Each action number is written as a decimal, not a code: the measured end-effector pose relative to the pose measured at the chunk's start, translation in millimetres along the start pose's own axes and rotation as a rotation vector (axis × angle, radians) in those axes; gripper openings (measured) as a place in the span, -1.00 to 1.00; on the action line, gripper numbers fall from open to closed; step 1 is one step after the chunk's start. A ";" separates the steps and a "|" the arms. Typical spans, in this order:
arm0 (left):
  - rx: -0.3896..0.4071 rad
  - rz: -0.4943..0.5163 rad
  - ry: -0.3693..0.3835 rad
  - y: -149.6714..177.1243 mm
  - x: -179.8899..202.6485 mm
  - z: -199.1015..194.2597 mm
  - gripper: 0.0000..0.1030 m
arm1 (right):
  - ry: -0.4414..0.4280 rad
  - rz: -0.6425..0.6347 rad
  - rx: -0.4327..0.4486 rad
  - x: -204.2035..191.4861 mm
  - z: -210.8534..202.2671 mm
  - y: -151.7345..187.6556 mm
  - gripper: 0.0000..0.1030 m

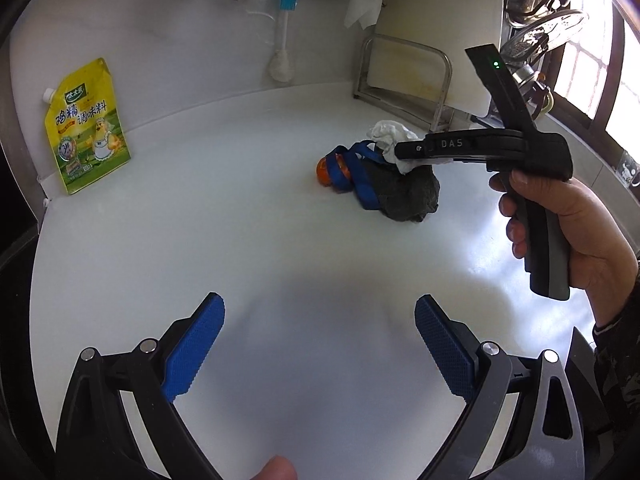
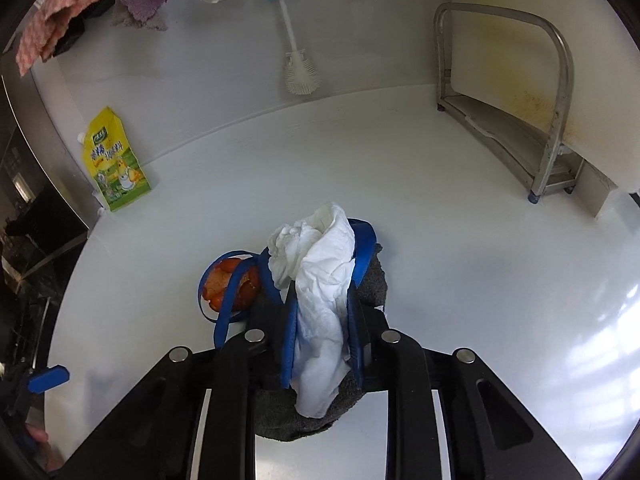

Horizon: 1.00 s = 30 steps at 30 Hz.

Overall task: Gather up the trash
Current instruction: 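Grasp the white tissue with the right gripper while the left gripper grasps the grey cloth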

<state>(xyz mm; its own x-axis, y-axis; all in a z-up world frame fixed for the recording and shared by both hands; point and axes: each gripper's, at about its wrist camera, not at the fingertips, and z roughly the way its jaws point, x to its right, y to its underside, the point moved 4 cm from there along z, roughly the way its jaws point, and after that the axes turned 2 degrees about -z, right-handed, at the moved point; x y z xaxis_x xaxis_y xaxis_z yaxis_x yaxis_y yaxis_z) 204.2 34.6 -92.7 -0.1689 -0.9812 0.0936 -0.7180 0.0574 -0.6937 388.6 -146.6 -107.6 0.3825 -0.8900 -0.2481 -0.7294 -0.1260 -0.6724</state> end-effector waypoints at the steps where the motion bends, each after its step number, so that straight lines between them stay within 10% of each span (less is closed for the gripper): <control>1: -0.001 0.003 0.004 -0.1 3.9 0.7 0.82 | -0.027 0.027 0.010 4.9 -6.2 1.9 -0.73; 6: 0.006 0.017 0.031 -1.7 25.2 1.7 0.82 | -0.155 0.099 0.047 12.7 -40.0 15.1 -0.73; 21: -0.003 0.078 0.087 -19.1 100.8 27.9 0.82 | -0.046 0.068 0.155 33.2 -134.9 70.8 -0.89; 30: -0.014 0.109 -0.006 -55.4 134.8 89.9 0.80 | -0.046 0.127 0.200 54.8 -184.2 122.0 -0.89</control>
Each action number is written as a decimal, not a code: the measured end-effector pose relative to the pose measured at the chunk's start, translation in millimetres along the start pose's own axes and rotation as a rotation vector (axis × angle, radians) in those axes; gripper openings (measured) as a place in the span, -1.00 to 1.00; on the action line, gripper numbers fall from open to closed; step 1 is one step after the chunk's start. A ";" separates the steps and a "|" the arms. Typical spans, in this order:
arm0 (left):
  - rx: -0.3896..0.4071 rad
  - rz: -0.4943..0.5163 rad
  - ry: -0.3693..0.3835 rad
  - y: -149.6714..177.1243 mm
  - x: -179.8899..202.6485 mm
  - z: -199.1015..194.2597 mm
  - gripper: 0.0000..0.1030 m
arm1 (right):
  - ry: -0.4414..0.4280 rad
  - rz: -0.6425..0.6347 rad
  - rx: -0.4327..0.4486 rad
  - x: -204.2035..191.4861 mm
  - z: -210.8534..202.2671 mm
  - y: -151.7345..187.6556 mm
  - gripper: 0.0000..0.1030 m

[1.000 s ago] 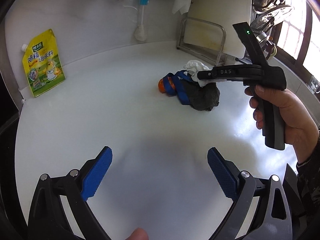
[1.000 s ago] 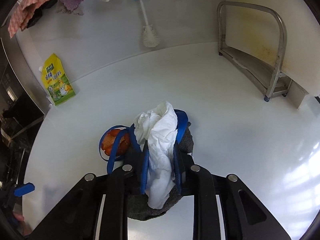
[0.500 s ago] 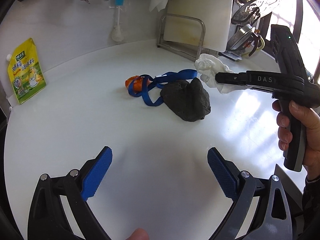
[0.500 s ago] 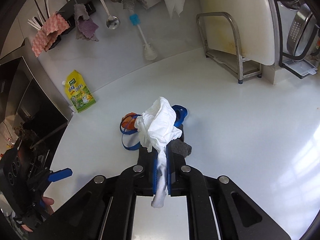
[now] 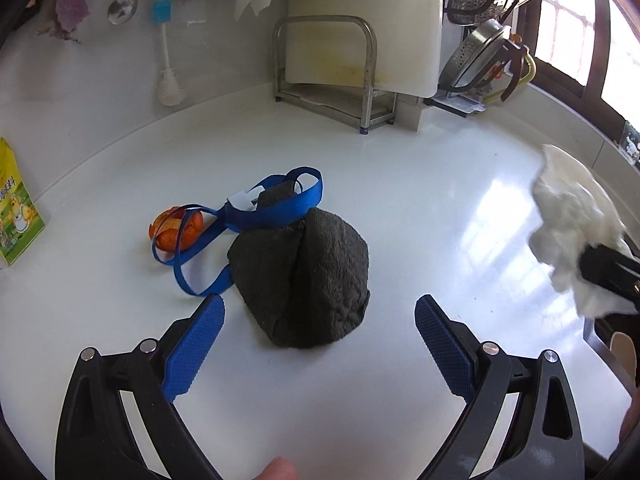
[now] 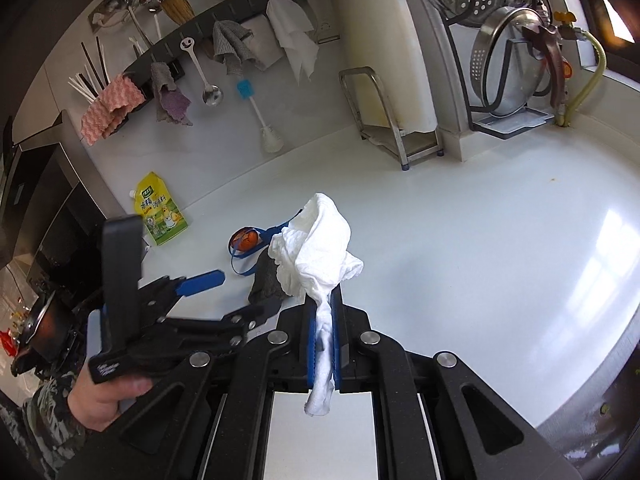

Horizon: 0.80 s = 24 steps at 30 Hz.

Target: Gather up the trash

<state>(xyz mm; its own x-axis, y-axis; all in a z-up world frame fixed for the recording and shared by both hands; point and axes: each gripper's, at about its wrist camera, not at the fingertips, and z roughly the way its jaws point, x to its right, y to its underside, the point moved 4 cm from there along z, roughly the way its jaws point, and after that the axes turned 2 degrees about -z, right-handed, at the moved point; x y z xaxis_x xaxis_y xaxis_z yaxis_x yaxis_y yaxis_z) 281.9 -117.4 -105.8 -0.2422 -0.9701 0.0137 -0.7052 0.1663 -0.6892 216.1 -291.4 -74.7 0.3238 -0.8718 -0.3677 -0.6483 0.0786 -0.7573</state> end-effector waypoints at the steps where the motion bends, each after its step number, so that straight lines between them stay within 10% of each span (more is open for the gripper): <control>1: -0.003 0.007 -0.009 -2.7 2.9 5.4 0.65 | 0.002 0.002 0.003 1.4 -5.7 4.3 -0.89; 4: -0.062 0.039 -0.001 -2.7 12.2 25.2 -0.08 | 0.006 0.006 0.014 4.4 -19.7 15.4 -0.89; 10: -0.067 0.005 0.025 6.8 9.2 23.7 -0.69 | 0.007 0.002 0.028 7.0 -35.1 28.5 -0.89; 24: -0.057 -0.167 0.202 72.3 -24.3 -102.7 -0.81 | -0.038 0.034 0.039 -19.8 -53.2 52.9 -0.89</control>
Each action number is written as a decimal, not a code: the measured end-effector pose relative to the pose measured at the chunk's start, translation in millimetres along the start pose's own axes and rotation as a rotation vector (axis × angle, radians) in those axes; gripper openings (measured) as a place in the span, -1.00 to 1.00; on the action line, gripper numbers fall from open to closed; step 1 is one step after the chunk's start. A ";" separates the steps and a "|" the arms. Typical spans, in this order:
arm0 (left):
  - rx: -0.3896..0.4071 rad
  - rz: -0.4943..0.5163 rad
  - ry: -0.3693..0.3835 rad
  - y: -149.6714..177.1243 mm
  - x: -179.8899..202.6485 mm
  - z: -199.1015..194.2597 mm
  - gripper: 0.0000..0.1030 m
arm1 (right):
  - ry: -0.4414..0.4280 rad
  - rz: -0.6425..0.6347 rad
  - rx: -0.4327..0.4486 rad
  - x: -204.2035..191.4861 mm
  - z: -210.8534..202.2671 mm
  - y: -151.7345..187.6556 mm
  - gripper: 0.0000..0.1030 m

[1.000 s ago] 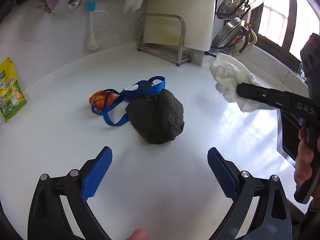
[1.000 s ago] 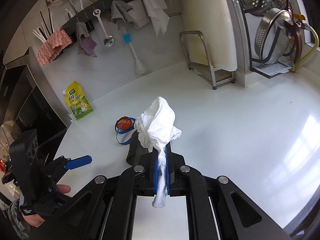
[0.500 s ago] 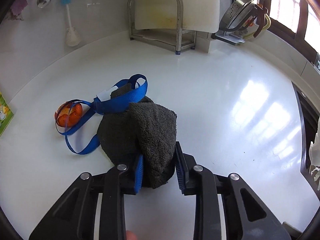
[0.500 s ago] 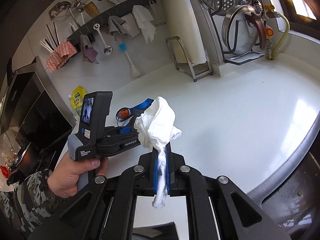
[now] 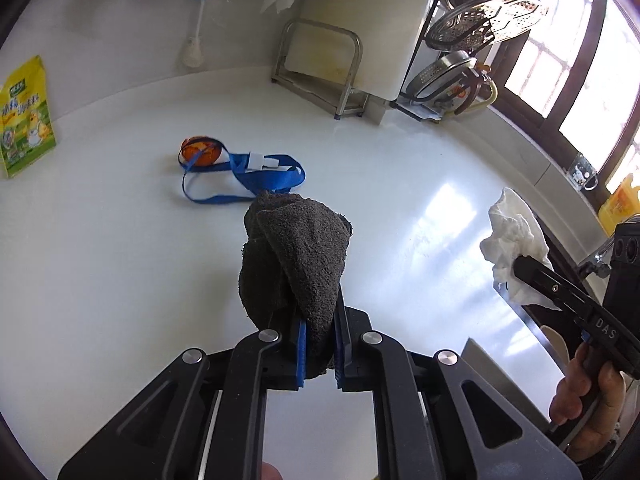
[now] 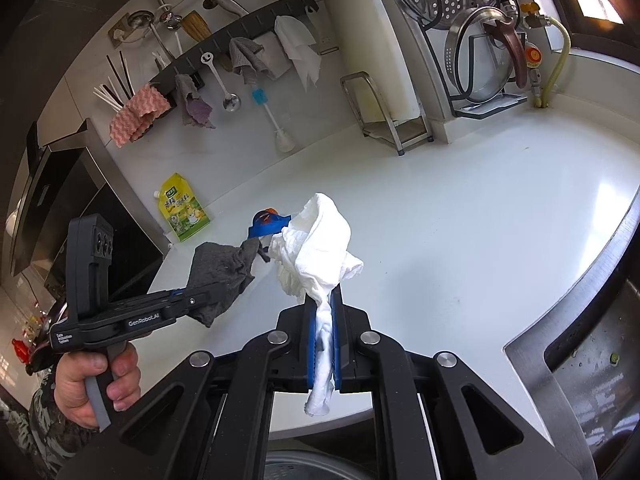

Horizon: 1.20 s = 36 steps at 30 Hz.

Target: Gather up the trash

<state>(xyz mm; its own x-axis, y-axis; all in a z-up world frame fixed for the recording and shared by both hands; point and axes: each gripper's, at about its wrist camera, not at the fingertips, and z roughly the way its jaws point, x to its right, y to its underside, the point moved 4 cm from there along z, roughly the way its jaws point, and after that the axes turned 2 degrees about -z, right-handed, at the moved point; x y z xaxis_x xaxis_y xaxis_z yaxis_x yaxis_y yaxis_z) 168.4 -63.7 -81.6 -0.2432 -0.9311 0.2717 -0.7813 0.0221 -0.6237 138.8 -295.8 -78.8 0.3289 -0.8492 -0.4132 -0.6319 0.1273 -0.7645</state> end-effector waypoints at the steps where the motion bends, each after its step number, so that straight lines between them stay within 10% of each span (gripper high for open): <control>1: -0.010 -0.013 -0.002 7.1 -4.4 -5.2 -0.81 | -0.002 0.003 0.001 -2.2 -2.6 2.3 -0.89; 36: 0.094 0.124 -0.001 126.8 35.7 -124.7 -0.81 | 0.067 -0.024 -0.064 -68.5 -98.7 129.4 -0.89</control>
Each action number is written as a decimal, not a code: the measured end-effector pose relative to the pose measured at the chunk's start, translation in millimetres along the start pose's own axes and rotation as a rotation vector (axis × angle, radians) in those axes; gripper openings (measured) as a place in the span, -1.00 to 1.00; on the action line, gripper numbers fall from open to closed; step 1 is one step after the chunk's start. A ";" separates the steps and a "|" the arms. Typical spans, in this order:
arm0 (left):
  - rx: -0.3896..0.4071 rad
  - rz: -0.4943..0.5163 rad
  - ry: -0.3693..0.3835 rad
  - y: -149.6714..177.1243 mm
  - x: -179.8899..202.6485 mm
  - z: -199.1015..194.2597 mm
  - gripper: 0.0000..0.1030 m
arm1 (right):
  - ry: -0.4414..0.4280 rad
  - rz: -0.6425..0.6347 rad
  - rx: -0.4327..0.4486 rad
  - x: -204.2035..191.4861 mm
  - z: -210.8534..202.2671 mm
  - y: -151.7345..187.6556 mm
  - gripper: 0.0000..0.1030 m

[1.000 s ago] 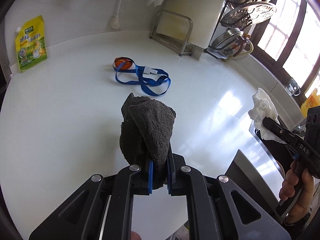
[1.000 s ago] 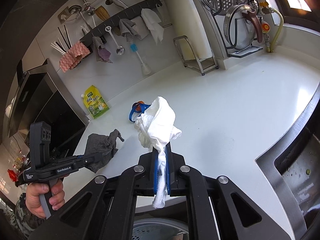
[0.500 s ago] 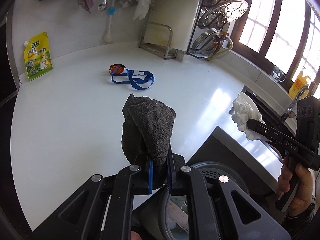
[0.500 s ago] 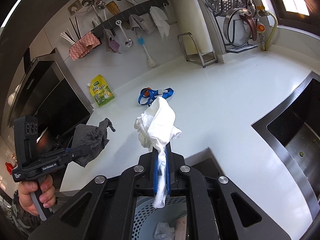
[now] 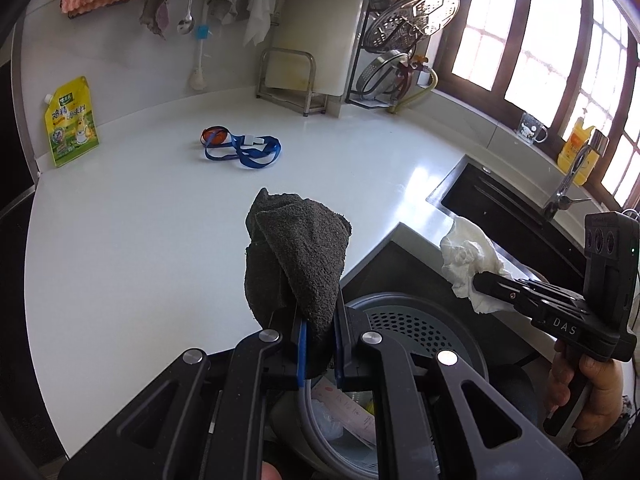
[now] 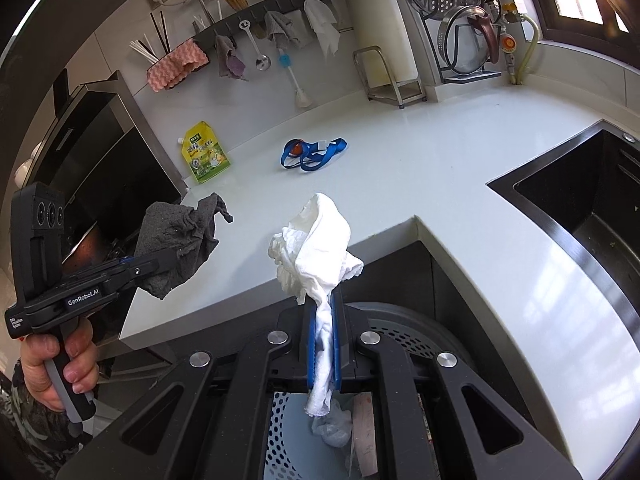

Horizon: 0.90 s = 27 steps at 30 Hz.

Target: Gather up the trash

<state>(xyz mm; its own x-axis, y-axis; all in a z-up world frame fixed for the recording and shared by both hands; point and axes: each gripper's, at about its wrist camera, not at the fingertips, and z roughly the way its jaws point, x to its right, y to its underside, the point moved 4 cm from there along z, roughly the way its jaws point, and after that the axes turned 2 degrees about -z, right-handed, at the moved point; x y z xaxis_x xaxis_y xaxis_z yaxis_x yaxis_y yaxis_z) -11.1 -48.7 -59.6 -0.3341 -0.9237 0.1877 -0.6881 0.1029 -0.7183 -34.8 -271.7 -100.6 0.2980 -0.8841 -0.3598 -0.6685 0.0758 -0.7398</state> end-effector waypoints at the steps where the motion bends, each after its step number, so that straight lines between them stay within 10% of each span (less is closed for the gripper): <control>1: 0.001 -0.001 0.005 1.5 1.1 -0.5 -0.81 | 0.002 0.002 -0.001 -0.6 -2.2 2.6 -0.89; 27: 0.026 0.030 0.029 13.7 15.8 -26.6 -0.81 | 0.032 0.006 0.003 -14.1 -23.6 26.3 -0.89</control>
<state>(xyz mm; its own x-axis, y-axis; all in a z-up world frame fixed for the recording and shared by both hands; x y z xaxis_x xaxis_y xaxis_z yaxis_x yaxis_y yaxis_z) -42.9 -52.1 -48.6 -0.3733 -0.9091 0.1850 -0.6603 0.1202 -0.7413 -72.6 -268.2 -101.5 0.2721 -0.8981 -0.3455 -0.6683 0.0819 -0.7393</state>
